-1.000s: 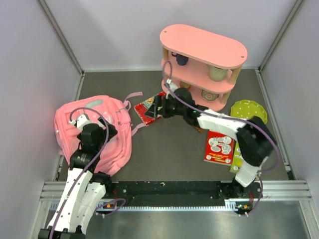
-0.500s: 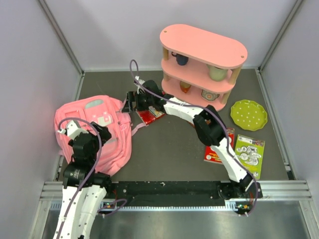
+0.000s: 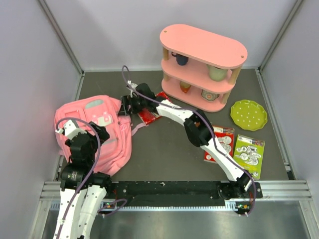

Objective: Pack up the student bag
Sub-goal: Adjust the student bag at the center of the board.

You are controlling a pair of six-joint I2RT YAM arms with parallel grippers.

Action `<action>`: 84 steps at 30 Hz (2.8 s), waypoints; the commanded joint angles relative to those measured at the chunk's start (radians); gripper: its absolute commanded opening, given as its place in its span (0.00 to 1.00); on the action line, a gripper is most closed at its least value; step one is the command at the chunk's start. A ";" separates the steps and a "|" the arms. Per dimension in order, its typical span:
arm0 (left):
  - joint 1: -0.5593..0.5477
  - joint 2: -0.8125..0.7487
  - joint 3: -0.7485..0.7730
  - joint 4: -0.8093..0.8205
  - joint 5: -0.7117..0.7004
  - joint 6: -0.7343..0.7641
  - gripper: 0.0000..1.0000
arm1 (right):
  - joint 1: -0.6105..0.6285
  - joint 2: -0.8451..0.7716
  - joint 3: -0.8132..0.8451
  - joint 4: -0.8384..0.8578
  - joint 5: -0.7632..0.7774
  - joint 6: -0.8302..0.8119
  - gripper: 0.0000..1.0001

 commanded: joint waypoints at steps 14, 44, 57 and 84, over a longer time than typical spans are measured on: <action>0.005 -0.007 0.029 0.003 0.004 0.021 0.99 | 0.047 -0.093 -0.014 0.241 -0.055 0.077 0.00; 0.005 0.000 -0.020 0.151 0.348 0.027 0.99 | 0.243 -1.228 -1.879 1.288 1.084 0.459 0.00; 0.002 0.033 -0.132 0.048 0.226 -0.142 0.99 | 0.229 -1.315 -2.074 1.068 0.824 0.516 0.83; 0.002 -0.018 -0.213 0.082 0.268 -0.165 0.98 | -0.203 -0.819 -1.164 0.321 0.199 -0.131 0.99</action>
